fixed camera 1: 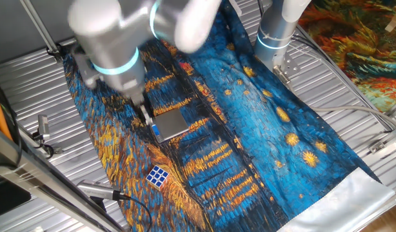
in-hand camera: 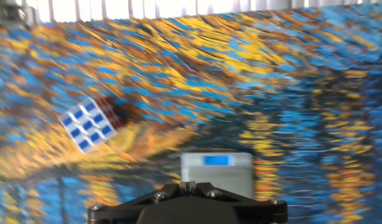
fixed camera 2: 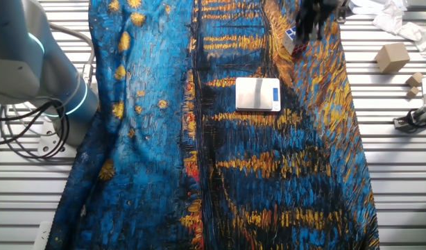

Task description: Place the block on the scale

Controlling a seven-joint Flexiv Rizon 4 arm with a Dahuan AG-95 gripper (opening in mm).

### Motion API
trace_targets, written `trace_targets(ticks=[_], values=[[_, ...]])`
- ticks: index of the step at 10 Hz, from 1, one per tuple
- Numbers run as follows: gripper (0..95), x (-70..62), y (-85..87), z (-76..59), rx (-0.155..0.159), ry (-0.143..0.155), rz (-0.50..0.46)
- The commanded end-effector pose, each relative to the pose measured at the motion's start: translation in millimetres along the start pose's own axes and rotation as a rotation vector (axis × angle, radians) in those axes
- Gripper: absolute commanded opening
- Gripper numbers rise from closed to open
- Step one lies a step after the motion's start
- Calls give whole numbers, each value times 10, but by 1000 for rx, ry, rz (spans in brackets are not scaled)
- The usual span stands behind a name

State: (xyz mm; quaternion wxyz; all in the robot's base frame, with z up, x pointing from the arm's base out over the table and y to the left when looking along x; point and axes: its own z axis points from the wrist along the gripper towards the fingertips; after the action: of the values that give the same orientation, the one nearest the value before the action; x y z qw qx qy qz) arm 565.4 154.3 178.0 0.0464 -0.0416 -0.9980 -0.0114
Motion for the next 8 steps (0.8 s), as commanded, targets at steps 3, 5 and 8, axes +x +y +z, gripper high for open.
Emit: trace_targets(ticks=[3,5,8], values=[[0,-80,199,-37,-7,14,54],[0,-80,199,-37,-8,14,55],[0,-80,199,-37,-18,40,-125]])
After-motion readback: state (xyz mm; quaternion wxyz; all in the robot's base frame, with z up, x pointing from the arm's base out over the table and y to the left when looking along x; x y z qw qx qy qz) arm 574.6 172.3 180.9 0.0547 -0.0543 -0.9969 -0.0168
